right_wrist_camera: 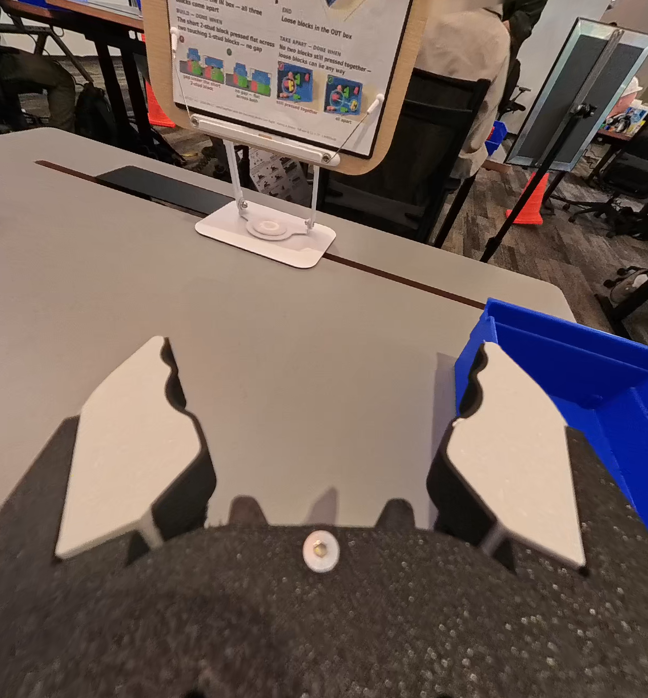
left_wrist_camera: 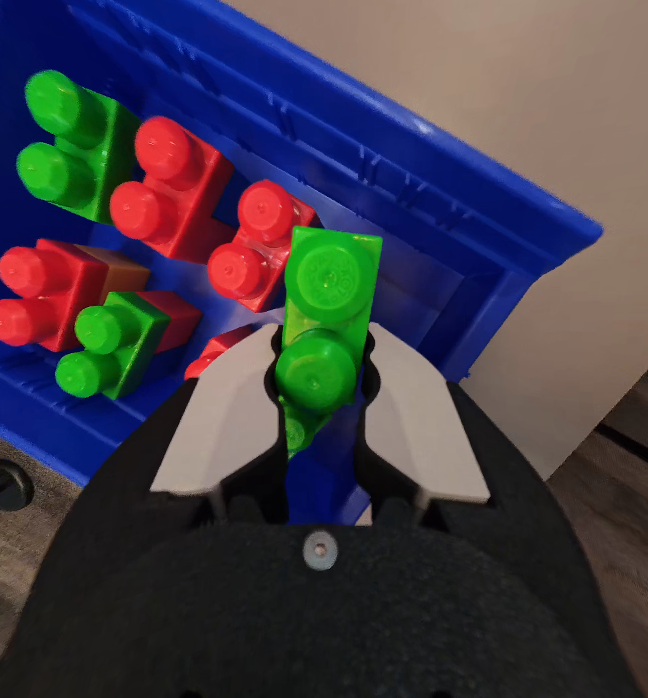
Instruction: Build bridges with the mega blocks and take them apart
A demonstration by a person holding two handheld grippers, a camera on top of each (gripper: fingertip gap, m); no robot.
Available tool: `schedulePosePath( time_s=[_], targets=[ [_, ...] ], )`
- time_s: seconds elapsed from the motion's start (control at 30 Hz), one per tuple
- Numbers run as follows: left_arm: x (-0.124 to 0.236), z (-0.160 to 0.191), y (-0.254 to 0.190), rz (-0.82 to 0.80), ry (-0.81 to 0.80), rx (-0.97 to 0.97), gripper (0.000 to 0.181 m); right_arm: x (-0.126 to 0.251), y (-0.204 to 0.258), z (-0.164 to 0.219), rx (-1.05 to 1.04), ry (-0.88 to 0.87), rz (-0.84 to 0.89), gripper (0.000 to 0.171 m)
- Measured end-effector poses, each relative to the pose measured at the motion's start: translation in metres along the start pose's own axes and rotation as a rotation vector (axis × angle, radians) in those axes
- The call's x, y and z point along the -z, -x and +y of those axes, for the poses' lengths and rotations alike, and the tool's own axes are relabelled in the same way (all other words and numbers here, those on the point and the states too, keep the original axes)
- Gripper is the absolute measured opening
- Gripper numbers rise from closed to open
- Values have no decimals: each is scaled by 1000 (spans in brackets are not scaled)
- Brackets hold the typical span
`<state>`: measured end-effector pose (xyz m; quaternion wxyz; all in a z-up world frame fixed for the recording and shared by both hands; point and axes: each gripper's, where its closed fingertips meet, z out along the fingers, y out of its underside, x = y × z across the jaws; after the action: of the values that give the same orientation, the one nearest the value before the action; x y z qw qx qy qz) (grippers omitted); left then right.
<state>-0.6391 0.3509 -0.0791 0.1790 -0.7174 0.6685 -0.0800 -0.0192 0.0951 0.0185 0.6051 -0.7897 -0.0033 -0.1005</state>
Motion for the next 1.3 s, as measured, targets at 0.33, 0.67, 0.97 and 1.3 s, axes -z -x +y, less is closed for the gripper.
schedulePosePath(
  time_s=[0.33,0.67,0.97,1.3],
  targets=[
    [49,-50,-1,-53,-88,9,39,4,6,-4,10,-10,-33,139],
    [51,-160,-34,-23,-158,-122,39,4,20,-9,26,-29,-115,137],
    [-3,-264,-85,86,-221,-235,39,-8,57,-15,32,-46,-286,136],
    [-55,-335,-143,207,-265,-313,38,-27,141,-34,89,-143,-659,118]
  ],
)
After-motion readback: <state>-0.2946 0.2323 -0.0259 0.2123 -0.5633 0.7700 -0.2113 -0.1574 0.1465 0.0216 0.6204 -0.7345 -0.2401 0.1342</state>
